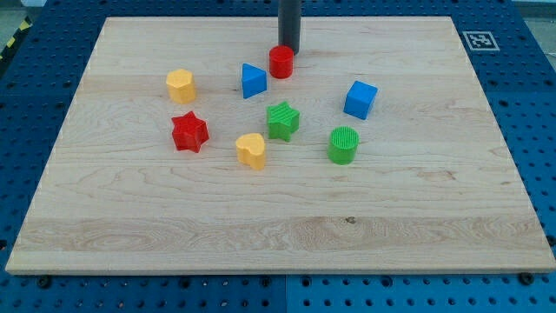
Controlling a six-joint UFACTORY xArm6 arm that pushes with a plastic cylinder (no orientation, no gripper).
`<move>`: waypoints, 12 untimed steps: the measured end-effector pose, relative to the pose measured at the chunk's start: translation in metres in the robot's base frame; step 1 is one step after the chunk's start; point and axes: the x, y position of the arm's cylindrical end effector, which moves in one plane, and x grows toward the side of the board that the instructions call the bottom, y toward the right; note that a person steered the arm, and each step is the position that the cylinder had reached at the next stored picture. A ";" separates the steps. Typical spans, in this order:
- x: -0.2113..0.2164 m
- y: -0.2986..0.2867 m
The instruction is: Push the red circle right to the blue triangle
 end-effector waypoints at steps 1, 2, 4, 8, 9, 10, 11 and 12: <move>0.009 -0.004; -0.003 -0.015; 0.005 -0.053; 0.032 -0.031; 0.032 -0.028; 0.016 -0.028; 0.001 -0.014; 0.009 -0.002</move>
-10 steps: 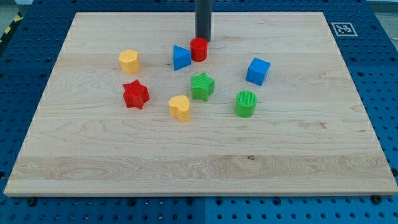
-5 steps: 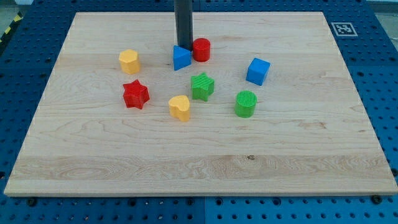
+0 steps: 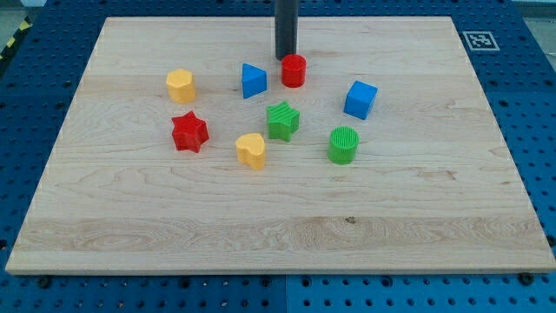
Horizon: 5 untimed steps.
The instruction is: Push the red circle right to the blue triangle
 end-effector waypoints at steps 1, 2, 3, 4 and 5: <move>0.019 0.002; 0.028 0.006; 0.028 0.026; 0.036 0.089; 0.061 0.137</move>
